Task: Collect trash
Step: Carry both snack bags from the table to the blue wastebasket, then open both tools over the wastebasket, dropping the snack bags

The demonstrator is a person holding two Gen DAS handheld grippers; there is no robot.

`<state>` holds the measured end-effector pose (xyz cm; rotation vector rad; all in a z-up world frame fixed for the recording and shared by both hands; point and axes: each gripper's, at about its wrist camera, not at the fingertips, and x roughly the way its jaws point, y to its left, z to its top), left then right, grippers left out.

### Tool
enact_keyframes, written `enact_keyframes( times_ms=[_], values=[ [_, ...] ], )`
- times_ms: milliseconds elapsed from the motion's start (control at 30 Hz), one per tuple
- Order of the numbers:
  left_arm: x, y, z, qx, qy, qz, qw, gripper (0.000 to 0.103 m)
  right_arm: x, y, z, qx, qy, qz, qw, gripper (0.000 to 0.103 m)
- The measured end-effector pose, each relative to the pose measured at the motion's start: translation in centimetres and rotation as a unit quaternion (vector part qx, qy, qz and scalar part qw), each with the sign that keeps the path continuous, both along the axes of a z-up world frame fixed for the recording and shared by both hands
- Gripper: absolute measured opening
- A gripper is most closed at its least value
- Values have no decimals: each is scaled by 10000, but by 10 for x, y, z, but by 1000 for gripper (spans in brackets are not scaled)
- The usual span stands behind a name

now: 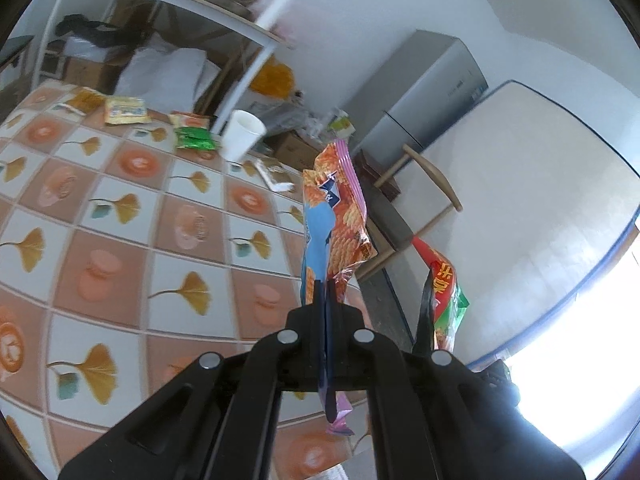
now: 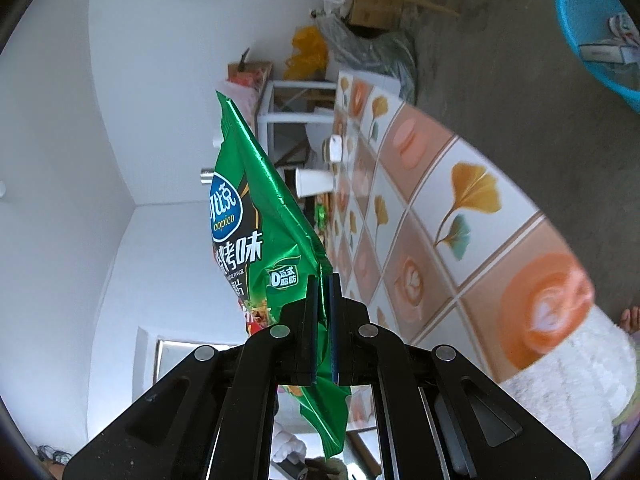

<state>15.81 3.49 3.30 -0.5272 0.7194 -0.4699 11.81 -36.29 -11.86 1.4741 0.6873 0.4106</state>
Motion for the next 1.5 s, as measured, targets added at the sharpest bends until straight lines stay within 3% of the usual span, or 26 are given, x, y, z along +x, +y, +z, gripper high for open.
enact_keyframes(
  times_ms=[233,533,833,1033,1233,1367,1500],
  values=[
    [15,-57,5,48,5,-547,9985,0,-33,-38,-10,137,34,-420,9990,4],
    [32,-157,4,141,118,-1493,9886,0,-87,-95,-21,299,52,-1210,9922,4],
    [48,-258,-3,367,238,-2226,9739,0,-159,-154,-36,174,353,-2383,9704,6],
    [65,-347,-26,840,383,-2665,9594,0,-196,-185,-70,264,741,-3054,9490,6],
    [83,-415,-66,1291,633,-2855,9475,0,-187,-208,-114,365,1282,-3247,9364,7],
    [99,-453,-95,1601,938,-2955,9372,0,-160,-221,-151,521,1571,-3185,9334,7],
    [113,-487,-121,1836,1212,-3051,9266,0,-136,-233,-166,462,1767,-3029,9354,9]
  ],
)
